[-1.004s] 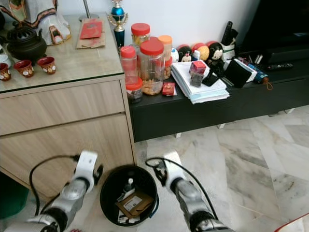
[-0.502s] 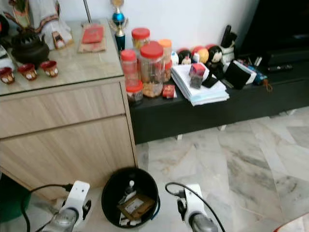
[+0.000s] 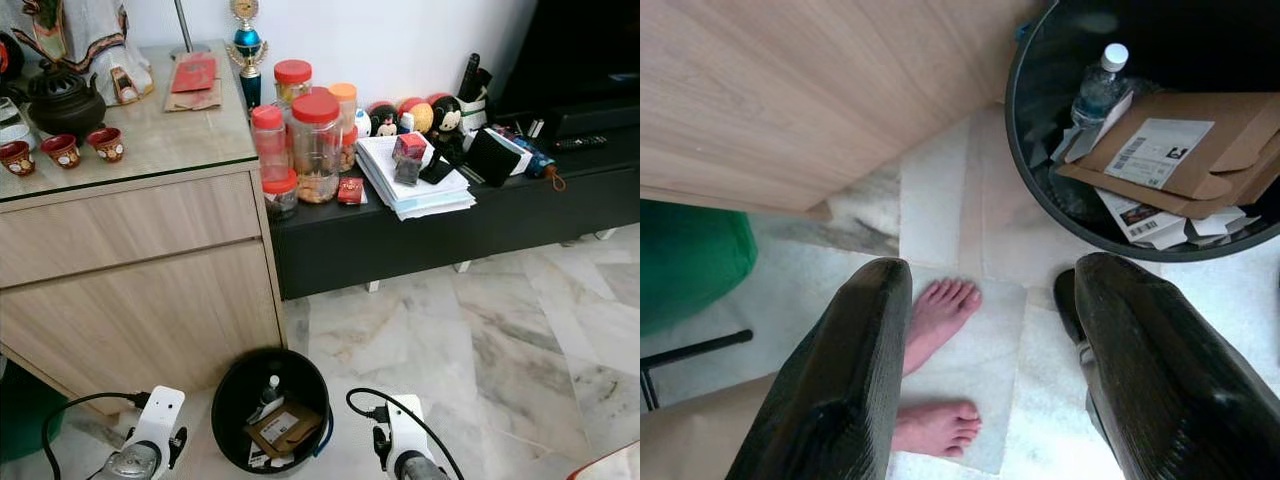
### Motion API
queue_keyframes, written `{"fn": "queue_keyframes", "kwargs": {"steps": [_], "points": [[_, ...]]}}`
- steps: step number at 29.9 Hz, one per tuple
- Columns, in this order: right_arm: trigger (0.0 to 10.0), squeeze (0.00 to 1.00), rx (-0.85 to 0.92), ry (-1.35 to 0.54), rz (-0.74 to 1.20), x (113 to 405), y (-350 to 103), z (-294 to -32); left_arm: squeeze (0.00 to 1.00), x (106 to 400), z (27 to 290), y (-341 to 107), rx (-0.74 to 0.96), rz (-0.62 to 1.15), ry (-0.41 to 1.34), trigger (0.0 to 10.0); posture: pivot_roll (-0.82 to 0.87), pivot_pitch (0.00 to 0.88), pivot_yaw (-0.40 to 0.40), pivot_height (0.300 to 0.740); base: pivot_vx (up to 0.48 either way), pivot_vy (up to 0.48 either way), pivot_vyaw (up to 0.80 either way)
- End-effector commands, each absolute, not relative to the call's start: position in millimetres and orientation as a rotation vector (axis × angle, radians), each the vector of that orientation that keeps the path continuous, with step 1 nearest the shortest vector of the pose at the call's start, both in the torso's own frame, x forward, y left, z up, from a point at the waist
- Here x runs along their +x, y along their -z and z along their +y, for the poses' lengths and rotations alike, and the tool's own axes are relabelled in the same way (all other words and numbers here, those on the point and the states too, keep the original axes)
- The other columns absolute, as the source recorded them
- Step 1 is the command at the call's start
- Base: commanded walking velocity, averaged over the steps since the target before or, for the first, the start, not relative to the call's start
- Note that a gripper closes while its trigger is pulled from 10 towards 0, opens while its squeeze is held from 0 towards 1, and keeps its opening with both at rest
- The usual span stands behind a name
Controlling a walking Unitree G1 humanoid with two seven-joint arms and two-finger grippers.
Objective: Picking trash to rubbish bin
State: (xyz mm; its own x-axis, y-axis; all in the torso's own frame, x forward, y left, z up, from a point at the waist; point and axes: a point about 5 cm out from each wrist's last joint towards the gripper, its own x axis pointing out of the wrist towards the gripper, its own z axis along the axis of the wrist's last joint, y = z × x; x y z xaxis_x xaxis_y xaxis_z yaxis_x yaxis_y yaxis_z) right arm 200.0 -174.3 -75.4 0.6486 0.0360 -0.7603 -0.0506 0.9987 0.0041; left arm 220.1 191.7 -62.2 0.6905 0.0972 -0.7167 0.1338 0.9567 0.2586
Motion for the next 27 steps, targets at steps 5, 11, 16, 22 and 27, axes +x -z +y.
{"fn": "queue_keyframes", "kwargs": {"steps": [5,11,16,22,27], "points": [[10.0,0.0,0.002,-0.032,0.853,203.2,73.7,-173.6,0.0,219.9,192.2,62.2,0.288,0.811,0.016,10.0,0.04,0.033,0.006,0.74,-0.249,0.0,0.0],[10.0,0.0,0.008,-0.021,0.856,201.4,74.7,-173.7,0.0,219.9,193.5,62.0,0.287,0.811,0.017,10.0,0.04,0.04,0.017,0.74,-0.266,0.0,0.0],[10.0,0.0,0.005,-0.026,0.864,198.5,76.3,-173.2,0.0,220.2,195.1,61.5,0.283,0.806,0.008,10.0,0.05,0.046,0.011,0.74,-0.267,0.0,0.0],[10.0,0.0,0.006,-0.026,0.861,199.3,75.9,-173.2,0.0,220.1,195.3,61.5,0.282,0.806,0.006,10.0,0.05,0.049,0.012,0.74,-0.27,0.0,0.0],[10.0,0.0,0.007,-0.024,0.855,201.1,74.8,-173.7,0.0,220.5,194.4,61.3,0.28,0.804,0.009,10.0,0.05,0.049,0.009,0.74,-0.27,0.0,0.0]]}}
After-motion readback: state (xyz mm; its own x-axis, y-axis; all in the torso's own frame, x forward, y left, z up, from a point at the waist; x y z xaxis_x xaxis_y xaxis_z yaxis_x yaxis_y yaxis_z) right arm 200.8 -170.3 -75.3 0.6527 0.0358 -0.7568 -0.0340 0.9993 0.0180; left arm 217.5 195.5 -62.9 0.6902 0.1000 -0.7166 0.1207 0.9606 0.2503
